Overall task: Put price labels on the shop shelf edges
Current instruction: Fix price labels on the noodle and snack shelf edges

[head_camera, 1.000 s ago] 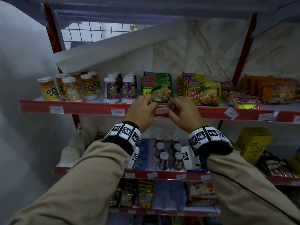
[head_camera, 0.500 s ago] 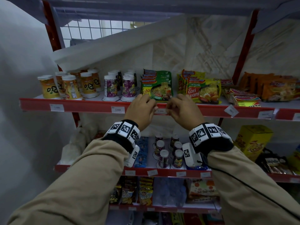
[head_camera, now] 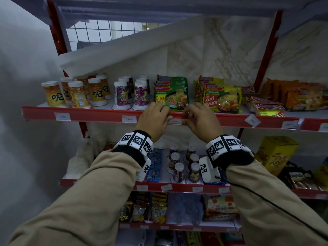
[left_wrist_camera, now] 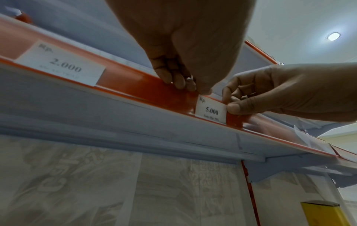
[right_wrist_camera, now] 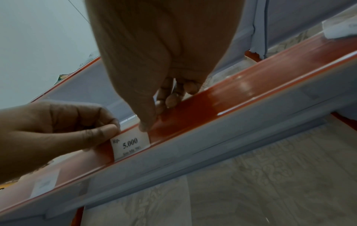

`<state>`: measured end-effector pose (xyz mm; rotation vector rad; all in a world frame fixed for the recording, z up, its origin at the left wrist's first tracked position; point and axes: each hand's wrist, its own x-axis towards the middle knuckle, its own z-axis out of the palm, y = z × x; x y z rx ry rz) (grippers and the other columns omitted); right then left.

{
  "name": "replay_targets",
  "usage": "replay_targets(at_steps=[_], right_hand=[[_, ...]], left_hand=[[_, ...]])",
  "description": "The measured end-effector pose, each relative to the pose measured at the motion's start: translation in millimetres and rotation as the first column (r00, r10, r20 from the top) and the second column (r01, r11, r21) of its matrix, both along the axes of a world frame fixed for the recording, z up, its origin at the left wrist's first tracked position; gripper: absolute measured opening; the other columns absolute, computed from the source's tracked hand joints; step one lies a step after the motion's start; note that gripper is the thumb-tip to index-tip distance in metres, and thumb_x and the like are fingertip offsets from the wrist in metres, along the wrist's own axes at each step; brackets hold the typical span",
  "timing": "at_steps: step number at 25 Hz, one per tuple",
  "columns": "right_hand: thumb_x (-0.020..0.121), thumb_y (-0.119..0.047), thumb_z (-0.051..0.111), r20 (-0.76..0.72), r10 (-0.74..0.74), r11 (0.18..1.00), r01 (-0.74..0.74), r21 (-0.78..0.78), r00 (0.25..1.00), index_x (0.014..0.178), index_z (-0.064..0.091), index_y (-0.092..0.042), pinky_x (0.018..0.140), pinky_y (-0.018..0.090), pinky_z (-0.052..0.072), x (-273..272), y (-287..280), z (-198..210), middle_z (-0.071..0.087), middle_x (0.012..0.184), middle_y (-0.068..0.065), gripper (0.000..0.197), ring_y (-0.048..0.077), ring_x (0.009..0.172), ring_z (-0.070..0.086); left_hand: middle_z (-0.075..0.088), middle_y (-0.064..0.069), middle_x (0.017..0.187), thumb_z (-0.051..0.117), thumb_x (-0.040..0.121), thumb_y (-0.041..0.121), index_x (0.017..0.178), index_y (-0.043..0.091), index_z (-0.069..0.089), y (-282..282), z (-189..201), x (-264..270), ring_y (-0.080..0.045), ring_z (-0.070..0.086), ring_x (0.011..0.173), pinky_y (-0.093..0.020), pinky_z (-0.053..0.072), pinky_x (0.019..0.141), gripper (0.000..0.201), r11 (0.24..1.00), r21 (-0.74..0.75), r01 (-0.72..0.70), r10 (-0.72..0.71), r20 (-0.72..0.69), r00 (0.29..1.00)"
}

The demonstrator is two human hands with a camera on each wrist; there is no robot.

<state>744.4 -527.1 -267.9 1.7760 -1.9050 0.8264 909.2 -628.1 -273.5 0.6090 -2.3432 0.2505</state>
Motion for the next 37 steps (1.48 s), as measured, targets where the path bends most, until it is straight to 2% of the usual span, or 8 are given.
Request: replay_targets(at_steps=[9, 14, 20, 25, 28, 31, 34, 37], right_hand=[[0.081, -0.017, 0.07, 0.005, -0.009, 1.0, 0.009, 0.0, 1.0, 0.092, 0.061, -0.016, 0.079, 0.039, 0.042, -7.5, 4.3, -3.1, 0.056, 0.093, 0.006, 0.014, 0.027, 0.094, 0.046], [0.078, -0.02, 0.074, -0.006, -0.067, 0.994, 0.066, -0.085, 0.998, 0.089, 0.062, -0.011, 0.079, 0.04, 0.042, -22.5, 20.4, -9.5, 0.058, 0.096, 0.008, 0.017, 0.029, 0.095, 0.046], [0.075, -0.027, 0.076, -0.068, -0.19, 0.973, 0.179, -0.149, 0.979, 0.088, 0.065, -0.014, 0.078, 0.04, 0.041, -36.8, 40.1, -12.3, 0.06, 0.097, 0.007, 0.021, 0.031, 0.095, 0.048], [0.075, -0.035, 0.075, -0.078, -0.348, 0.933, 0.336, -0.128, 0.934, 0.096, 0.066, -0.017, 0.08, 0.043, 0.04, -50.8, 57.6, -11.1, 0.062, 0.108, 0.006, 0.028, 0.033, 0.101, 0.047], [0.074, -0.029, 0.076, -0.056, -0.441, 0.893, 0.432, -0.128, 0.896, 0.098, 0.066, -0.019, 0.085, 0.046, 0.038, -58.3, 70.9, -14.7, 0.06, 0.11, 0.008, 0.028, 0.037, 0.109, 0.045], [0.072, -0.02, 0.075, -0.042, -0.544, 0.835, 0.536, -0.124, 0.838, 0.098, 0.064, -0.022, 0.082, 0.045, 0.038, -69.7, 85.5, -16.0, 0.053, 0.115, 0.008, 0.029, 0.037, 0.111, 0.042], [0.072, -0.017, 0.075, -0.027, -0.573, 0.815, 0.566, -0.127, 0.819, 0.097, 0.065, -0.024, 0.083, 0.044, 0.037, -82.2, 98.0, -15.9, 0.049, 0.119, 0.007, 0.029, 0.035, 0.109, 0.039], [0.073, -0.018, 0.073, -0.035, -0.561, 0.824, 0.553, -0.125, 0.827, 0.1, 0.064, -0.025, 0.084, 0.044, 0.037, -91.0, 104.6, -16.3, 0.047, 0.122, 0.006, 0.03, 0.033, 0.112, 0.038]], left_hand=[[0.054, -0.015, 0.097, 0.049, 0.095, 0.02, 0.098, 0.003, 0.057, 11.3, 2.0, 1.2, -0.03, 0.046, 0.088, -0.041, 0.04, 0.067, 0.019, 0.998, 0.013, -0.068, 0.068, -0.021, 0.997], [0.053, -0.016, 0.096, 0.053, 0.09, 0.01, 0.096, 0.003, 0.057, 21.0, 1.8, 1.0, -0.03, 0.046, 0.088, -0.04, 0.038, 0.063, 0.011, 0.991, 0.019, -0.132, 0.132, -0.033, 0.991], [0.055, -0.014, 0.096, 0.056, 0.087, 0.021, 0.094, 0.005, 0.058, 18.9, 1.9, 0.6, -0.03, 0.048, 0.089, -0.037, 0.039, 0.072, 0.017, 0.987, -0.099, -0.124, 0.122, -0.027, 0.992], [0.052, -0.008, 0.11, 0.055, 0.086, 0.033, 0.108, 0.013, 0.055, 23.6, 6.2, -13.5, -0.026, 0.046, 0.101, -0.036, 0.039, 0.08, 0.029, 0.986, -0.118, -0.119, 0.129, 0.081, 0.988], [0.051, -0.006, 0.113, 0.054, 0.086, 0.036, 0.114, 0.015, 0.054, 38.2, 5.6, -31.8, -0.025, 0.045, 0.104, -0.035, 0.037, 0.083, 0.035, 0.988, -0.148, -0.046, 0.064, 0.124, 0.99], [0.05, -0.005, 0.118, 0.052, 0.087, 0.038, 0.126, 0.017, 0.049, 59.4, 0.5, -55.7, -0.025, 0.043, 0.108, -0.034, 0.035, 0.086, 0.044, 0.988, -0.152, 0.029, 0.0, 0.188, 0.982], [0.043, -0.004, 0.131, 0.051, 0.089, 0.039, 0.138, 0.017, 0.037, 76.2, -3.5, -81.0, -0.024, 0.039, 0.117, -0.035, 0.033, 0.093, 0.056, 0.989, -0.129, 0.076, -0.042, 0.247, 0.968], [0.04, -0.005, 0.133, 0.053, 0.088, 0.04, 0.141, 0.016, 0.033, 89.6, -3.5, -105.9, -0.025, 0.037, 0.12, -0.037, 0.033, 0.095, 0.062, 0.989, -0.121, 0.085, -0.051, 0.258, 0.965]])
